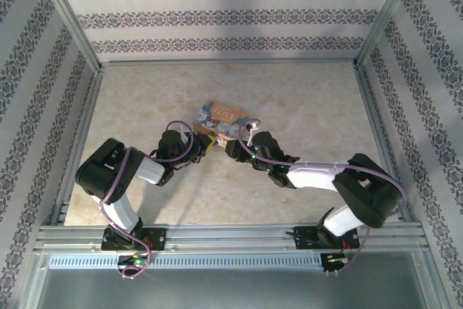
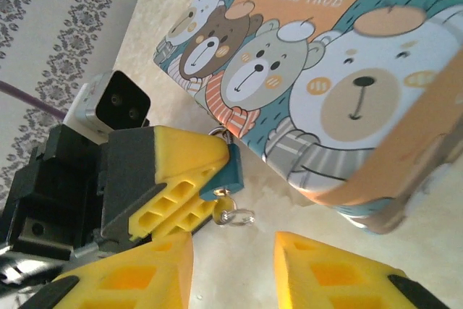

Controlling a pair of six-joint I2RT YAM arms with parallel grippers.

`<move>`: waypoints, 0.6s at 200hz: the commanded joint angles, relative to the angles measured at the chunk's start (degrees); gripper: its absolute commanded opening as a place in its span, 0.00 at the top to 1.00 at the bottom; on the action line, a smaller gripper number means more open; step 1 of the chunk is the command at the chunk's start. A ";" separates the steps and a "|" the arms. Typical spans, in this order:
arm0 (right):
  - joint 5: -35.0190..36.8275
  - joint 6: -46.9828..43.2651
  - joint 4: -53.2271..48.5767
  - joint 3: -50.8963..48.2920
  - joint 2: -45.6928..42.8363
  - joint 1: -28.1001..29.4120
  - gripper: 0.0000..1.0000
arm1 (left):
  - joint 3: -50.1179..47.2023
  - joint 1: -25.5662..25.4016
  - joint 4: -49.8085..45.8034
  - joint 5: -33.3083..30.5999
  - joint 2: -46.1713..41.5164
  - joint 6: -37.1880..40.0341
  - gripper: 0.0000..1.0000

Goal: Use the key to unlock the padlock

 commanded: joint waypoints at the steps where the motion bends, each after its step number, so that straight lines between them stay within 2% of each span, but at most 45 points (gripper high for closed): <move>1: 5.38 -12.00 -6.80 -0.81 -6.14 0.32 0.64 | 1.92 -1.23 -2.55 0.11 -3.40 1.46 0.89; 18: 8.42 -21.98 -10.52 -0.71 -10.77 1.66 0.62 | 2.85 -1.59 -6.77 -0.01 -5.49 2.27 0.89; 35: 12.15 -34.11 -13.46 -0.64 -13.89 3.88 0.56 | 3.99 -1.98 -11.41 -0.39 -8.09 3.41 0.90; 75: 16.90 -60.58 -21.71 2.00 -15.36 7.98 0.52 | 6.57 -2.63 -20.93 -1.42 -13.67 6.41 0.90; 98: 18.80 -72.75 -22.19 2.53 -15.08 9.40 0.52 | 6.42 -2.60 -22.61 -2.25 -15.64 6.48 0.90; 120: 18.74 -80.29 -21.58 3.01 -14.99 9.60 0.51 | 6.43 -2.75 -22.65 -2.03 -16.28 5.50 0.91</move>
